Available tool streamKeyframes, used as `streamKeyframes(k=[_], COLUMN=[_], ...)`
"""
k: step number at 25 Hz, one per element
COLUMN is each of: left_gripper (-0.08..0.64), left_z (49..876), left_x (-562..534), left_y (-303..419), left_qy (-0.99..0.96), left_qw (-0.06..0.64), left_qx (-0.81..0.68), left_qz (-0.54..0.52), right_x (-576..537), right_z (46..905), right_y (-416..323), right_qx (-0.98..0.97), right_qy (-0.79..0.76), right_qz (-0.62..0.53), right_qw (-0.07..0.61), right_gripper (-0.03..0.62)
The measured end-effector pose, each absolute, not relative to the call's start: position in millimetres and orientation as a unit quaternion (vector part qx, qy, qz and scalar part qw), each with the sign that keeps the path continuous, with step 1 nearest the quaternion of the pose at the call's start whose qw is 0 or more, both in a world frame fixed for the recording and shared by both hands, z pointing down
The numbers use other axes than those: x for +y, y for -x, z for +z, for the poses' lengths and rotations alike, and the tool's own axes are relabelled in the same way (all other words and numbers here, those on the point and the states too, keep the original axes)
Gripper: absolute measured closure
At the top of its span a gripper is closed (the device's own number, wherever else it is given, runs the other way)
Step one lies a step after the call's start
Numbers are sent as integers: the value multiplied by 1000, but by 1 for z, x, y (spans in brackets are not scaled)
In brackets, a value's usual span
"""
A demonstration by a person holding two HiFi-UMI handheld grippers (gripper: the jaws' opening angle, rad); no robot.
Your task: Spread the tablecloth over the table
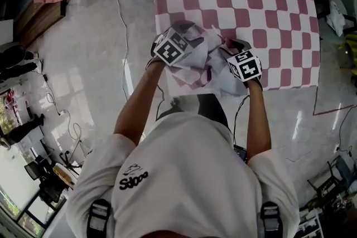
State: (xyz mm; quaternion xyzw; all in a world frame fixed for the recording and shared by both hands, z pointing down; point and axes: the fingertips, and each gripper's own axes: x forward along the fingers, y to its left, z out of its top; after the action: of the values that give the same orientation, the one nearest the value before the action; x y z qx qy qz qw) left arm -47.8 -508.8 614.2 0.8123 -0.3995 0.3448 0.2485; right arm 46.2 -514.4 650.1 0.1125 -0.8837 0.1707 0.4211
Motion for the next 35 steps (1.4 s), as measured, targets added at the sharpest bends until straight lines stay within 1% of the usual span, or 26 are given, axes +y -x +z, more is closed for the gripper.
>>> streamKeyframes(k=[2, 6, 9, 11, 12, 14, 18, 19, 20, 21, 26, 27, 30, 32, 33, 35], left_gripper=[312, 390, 460, 488, 514, 526, 527, 416, 278, 262, 264, 270, 373, 414, 453, 502], left_z=[619, 625, 625, 625, 625, 626, 620, 619, 620, 622, 634, 637, 644, 645, 646, 645], left_x=[-513, -513, -515, -516, -516, -515, -513, -510, -507, -504, -507, -509, -514, -516, -516, -516], left_y=[52, 58, 62, 64, 65, 65, 58, 54, 49, 45, 44, 45, 50, 52, 53, 54], left_qy=[-807, -796, -791, -790, -789, -791, -807, -813, -818, -821, -811, -808, -798, -796, -795, -793], left_qw=[255, 267, 272, 272, 271, 268, 254, 256, 258, 258, 232, 227, 219, 218, 217, 215], left_qx=[-406, -418, -430, -434, -434, -431, -419, -409, -397, -388, -389, -389, -396, -398, -399, -403], left_qz=[345, 347, 341, 339, 339, 342, 330, 326, 326, 331, 370, 380, 399, 401, 402, 402], right_x=[-518, -517, -516, -517, -517, -517, -517, -517, -517, -517, -514, -514, -513, -512, -512, -511], right_z=[656, 665, 670, 671, 671, 671, 668, 667, 666, 665, 657, 654, 643, 635, 632, 627], right_y=[-42, -34, -30, -30, -30, -31, -34, -35, -36, -37, -41, -41, -45, -48, -49, -54], right_qx=[-884, -882, -883, -883, -883, -883, -883, -883, -883, -883, -884, -885, -887, -889, -890, -890], right_qy=[-106, -95, -97, -103, -106, -108, -117, -120, -122, -124, -134, -137, -144, -148, -151, -157], right_qz=[185, 197, 202, 200, 197, 191, 200, 200, 200, 199, 201, 202, 204, 205, 206, 207], right_qw=[415, 418, 413, 411, 412, 414, 409, 408, 408, 408, 400, 397, 387, 381, 379, 374], right_gripper=[362, 387, 449, 507, 535, 560, 566, 566, 568, 567, 568, 568, 568, 568, 568, 568])
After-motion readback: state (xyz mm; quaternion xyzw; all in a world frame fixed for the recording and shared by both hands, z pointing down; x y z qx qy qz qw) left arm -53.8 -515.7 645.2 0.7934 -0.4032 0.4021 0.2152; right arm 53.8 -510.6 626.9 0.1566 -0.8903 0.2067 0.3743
